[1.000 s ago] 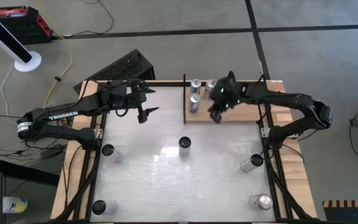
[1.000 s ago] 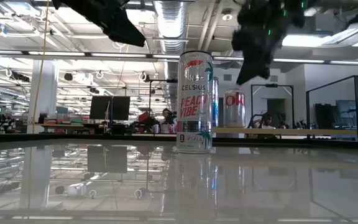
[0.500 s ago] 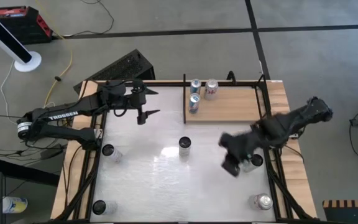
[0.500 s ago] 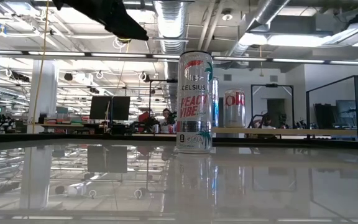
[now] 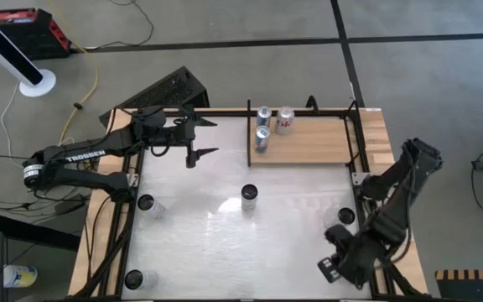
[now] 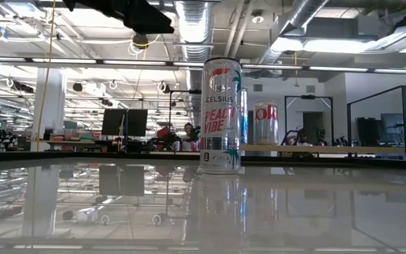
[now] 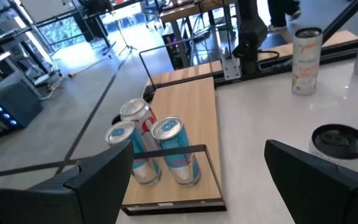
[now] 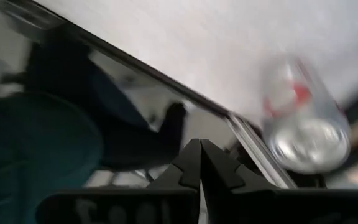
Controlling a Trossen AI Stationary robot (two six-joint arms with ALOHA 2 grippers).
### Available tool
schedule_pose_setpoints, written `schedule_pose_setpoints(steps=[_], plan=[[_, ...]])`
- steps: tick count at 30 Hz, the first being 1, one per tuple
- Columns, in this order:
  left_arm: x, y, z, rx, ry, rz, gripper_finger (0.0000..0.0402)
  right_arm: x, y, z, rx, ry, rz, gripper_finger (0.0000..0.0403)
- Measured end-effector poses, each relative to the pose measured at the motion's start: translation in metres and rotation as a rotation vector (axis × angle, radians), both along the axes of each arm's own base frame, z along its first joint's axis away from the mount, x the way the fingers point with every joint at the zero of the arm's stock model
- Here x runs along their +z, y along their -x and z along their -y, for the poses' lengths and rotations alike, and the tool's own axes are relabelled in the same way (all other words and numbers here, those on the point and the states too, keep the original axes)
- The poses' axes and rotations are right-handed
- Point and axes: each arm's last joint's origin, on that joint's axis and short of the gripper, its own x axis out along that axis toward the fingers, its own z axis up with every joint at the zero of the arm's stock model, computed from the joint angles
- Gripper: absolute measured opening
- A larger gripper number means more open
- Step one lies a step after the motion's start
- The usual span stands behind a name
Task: Place canned beverage on shelf
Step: Put the red-silver soda can on the shelf aligned with the other red-silver soda can
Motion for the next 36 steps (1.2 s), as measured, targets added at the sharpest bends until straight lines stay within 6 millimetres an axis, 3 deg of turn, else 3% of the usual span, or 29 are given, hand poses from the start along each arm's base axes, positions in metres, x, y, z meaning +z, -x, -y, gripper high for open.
schedule_pose_setpoints(steps=[7, 20, 28, 36], plan=[[0.001, 0.0, 0.0, 0.006, 0.028, 0.015, 0.0345, -0.015, 0.001, -0.011, 0.013, -0.059, -0.255, 0.0059], [0.001, 0.0, 0.0, 0.009, 0.044, 0.018, 0.0345, -0.022, 0.005, 0.0, 0.053, -0.002, -0.437, 0.0167], [0.001, 0.0, 0.0, 0.003, 0.016, 0.012, 0.0345, -0.023, 0.007, 0.002, 0.058, 0.029, -0.446, 0.0267], [0.001, 0.0, 0.0, 0.001, 0.002, 0.009, 0.0345, -0.024, 0.01, 0.0, 0.099, 0.107, -0.338, 0.0291]])
